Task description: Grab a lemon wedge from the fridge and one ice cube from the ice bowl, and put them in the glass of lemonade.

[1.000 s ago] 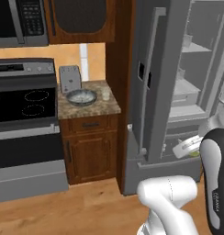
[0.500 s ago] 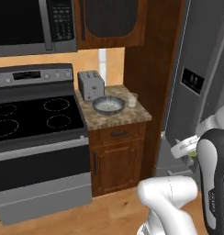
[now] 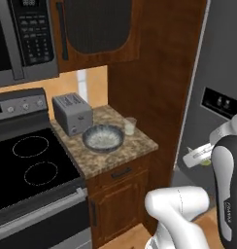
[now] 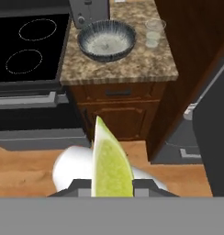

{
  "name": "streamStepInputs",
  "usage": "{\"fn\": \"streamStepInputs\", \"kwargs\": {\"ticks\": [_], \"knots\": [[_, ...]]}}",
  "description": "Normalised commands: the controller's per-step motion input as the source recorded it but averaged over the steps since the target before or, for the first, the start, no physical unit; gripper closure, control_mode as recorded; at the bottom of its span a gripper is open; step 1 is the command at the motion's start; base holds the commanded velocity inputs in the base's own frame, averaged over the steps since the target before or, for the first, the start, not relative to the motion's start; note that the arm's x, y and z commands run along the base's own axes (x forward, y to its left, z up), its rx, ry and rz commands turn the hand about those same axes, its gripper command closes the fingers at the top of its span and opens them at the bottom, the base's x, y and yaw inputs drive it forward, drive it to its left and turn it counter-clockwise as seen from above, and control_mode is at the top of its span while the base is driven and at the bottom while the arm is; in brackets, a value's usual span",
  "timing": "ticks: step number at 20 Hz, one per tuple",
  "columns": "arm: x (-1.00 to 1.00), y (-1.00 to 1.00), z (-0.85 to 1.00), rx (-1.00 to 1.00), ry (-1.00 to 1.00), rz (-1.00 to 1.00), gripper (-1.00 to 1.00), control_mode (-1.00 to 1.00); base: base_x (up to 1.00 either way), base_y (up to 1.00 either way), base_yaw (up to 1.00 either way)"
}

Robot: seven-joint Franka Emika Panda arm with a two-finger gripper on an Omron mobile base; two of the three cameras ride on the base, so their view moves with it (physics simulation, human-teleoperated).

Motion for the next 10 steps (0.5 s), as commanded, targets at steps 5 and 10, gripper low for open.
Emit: {"fn": "streamStepInputs", "kwargs": {"ticks": [5,10], "knots": [[0.00,0.00,0.00,0.00,0.00,0.00,1.00,1.00,0.41,0.71,-0.53],[0.00,0.00,0.00,0.00,0.00,0.00,1.00,1.00,0.45,0.91,-0.46]]}}
